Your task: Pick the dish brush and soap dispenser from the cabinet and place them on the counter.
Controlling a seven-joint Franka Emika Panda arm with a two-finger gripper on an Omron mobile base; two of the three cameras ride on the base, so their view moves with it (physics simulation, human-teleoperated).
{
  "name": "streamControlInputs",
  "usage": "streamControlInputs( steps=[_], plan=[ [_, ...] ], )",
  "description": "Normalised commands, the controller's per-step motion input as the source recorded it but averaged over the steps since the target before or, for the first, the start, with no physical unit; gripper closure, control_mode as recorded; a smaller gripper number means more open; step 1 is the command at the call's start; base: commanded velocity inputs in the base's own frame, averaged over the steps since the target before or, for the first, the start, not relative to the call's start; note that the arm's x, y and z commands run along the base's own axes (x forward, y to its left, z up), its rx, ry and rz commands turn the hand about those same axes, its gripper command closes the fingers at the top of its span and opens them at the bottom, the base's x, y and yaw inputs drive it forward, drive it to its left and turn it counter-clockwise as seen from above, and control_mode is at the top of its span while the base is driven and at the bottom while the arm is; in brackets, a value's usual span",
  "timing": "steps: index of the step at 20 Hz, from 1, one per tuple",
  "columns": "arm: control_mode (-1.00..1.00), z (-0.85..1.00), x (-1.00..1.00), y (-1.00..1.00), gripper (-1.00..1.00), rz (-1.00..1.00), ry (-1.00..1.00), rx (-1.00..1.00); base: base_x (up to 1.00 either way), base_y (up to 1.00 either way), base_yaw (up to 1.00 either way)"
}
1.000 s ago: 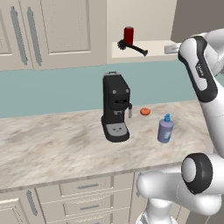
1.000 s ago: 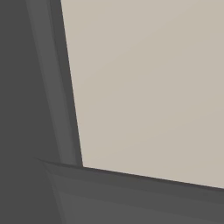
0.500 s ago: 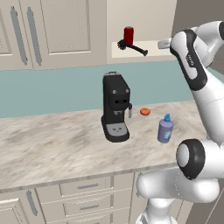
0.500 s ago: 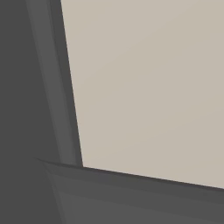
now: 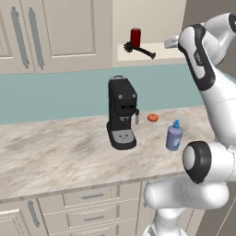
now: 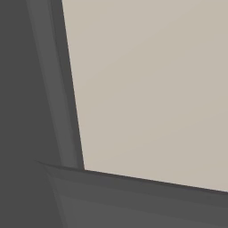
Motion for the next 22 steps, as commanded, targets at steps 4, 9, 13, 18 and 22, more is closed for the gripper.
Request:
streamControlInputs(
  steps=[4,9,13,18,22],
  plan=[
    [-1.0,-0.2,0.0,0.27,-1.0,0.0,-0.02,-0.02,0.0,0.0,0.0],
    [-1.0,-0.02,0.04,0.22,-1.0,0.0,-0.01,-0.03,0.0,0.0,0.0],
    [-1.0,-0.02,0.13,0.11,-1.0,0.0,0.01,-0.02,0.0,0.0,0.0],
    [-1.0,-0.01,0.2,0.09,-1.0,0.0,0.05,0.0,0.0,0.0,0.0],
    [-1.0,0.0,0.33,0.08,-1.0,0.0,0.07,0.0,0.0,0.0,0.0]
  ],
)
